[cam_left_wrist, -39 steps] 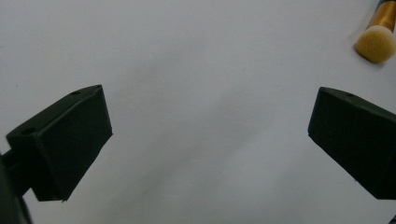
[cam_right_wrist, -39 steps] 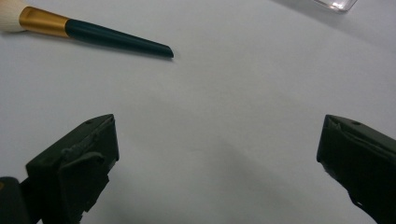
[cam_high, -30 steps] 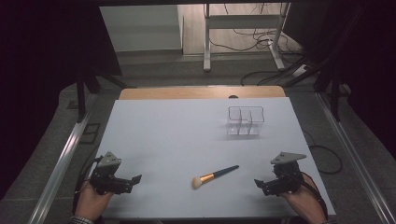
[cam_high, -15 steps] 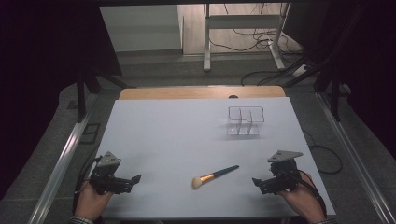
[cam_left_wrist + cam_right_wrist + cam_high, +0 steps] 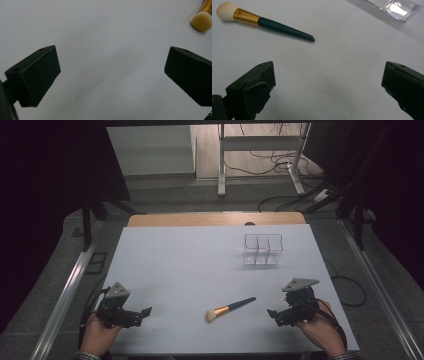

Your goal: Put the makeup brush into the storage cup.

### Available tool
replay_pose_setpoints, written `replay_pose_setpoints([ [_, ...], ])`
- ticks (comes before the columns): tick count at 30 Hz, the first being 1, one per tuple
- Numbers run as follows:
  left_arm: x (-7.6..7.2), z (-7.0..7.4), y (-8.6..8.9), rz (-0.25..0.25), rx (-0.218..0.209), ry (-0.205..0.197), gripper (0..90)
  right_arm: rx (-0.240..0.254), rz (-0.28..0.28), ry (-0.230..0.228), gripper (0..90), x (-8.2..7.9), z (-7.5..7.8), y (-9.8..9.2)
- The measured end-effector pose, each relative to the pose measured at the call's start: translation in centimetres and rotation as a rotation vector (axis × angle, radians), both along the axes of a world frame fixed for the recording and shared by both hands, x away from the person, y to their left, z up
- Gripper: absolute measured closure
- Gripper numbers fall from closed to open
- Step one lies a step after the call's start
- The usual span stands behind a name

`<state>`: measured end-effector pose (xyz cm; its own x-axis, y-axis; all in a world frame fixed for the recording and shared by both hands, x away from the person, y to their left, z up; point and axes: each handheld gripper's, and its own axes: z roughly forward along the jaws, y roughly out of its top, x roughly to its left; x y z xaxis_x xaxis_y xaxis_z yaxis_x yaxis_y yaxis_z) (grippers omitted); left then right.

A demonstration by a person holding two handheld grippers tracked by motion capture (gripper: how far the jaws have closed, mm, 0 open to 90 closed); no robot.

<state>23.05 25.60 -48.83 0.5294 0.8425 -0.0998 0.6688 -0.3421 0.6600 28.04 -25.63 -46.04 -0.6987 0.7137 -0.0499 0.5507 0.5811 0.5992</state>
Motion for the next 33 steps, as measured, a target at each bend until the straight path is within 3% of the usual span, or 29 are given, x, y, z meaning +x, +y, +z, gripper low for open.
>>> replay_pose_setpoints([
  [17, 0.1, 0.0, -0.1, -0.003, 0.0, 0.004, 0.9, -0.04, 0.032, 0.013, 0.0, 0.9, 0.6, 1.3],
  [28, 0.2, -0.1, -0.2, -0.012, 0.013, 0.009, 0.8, -0.132, 0.068, 0.049, 0.0, 1.8, 0.7, 2.6],
  [33, 0.2, -0.2, -0.1, -0.012, 0.012, 0.009, 0.8, -0.149, 0.063, 0.068, 0.0, 2.1, 0.6, 3.0],
])
